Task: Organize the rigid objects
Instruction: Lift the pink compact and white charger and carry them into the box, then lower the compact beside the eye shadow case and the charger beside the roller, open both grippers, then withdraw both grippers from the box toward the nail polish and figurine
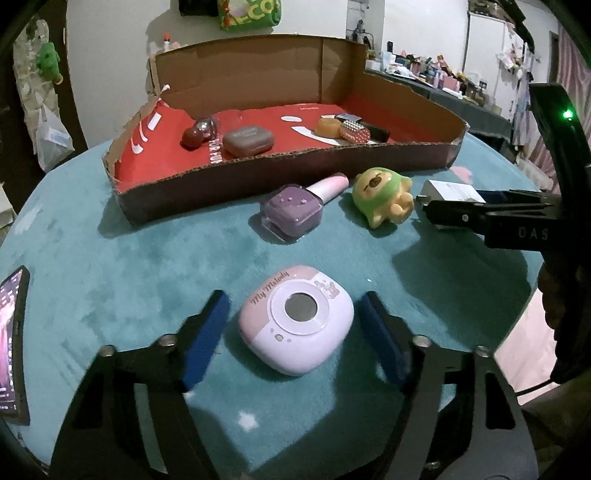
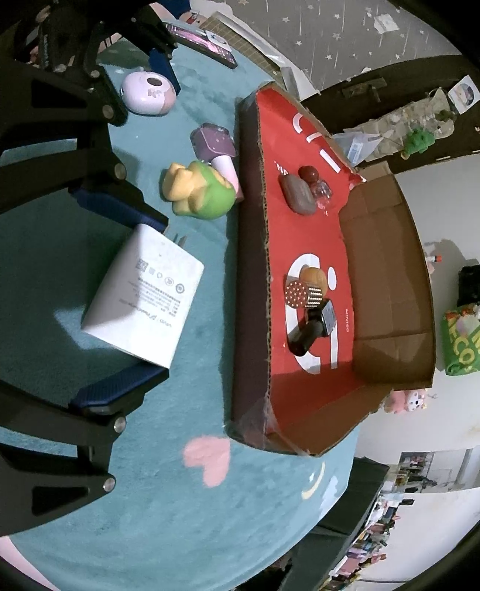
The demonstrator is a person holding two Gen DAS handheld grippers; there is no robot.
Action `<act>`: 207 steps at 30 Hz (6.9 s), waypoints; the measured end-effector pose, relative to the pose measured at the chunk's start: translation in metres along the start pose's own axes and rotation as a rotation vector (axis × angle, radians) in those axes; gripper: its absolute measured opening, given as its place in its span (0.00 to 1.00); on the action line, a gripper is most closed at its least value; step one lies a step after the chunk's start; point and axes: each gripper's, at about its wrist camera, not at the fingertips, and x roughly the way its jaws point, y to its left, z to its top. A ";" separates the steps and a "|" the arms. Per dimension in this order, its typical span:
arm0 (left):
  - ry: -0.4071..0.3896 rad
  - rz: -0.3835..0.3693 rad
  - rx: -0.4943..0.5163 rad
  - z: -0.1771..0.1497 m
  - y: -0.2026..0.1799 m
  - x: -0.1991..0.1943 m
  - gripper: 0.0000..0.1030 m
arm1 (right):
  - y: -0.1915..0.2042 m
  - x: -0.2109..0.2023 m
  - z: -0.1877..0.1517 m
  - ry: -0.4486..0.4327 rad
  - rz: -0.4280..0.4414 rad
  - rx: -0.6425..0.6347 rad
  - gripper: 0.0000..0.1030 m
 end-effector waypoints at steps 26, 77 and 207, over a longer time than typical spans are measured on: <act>-0.087 -0.088 -0.036 0.048 0.002 -0.025 0.51 | 0.013 -0.028 0.018 -0.086 0.045 -0.023 0.72; 0.023 -0.130 -0.121 0.122 0.042 0.045 0.51 | 0.014 0.016 0.081 -0.034 0.085 -0.040 0.73; -0.003 0.015 -0.120 0.133 0.043 0.046 0.82 | 0.018 0.021 0.096 -0.078 0.062 -0.057 1.00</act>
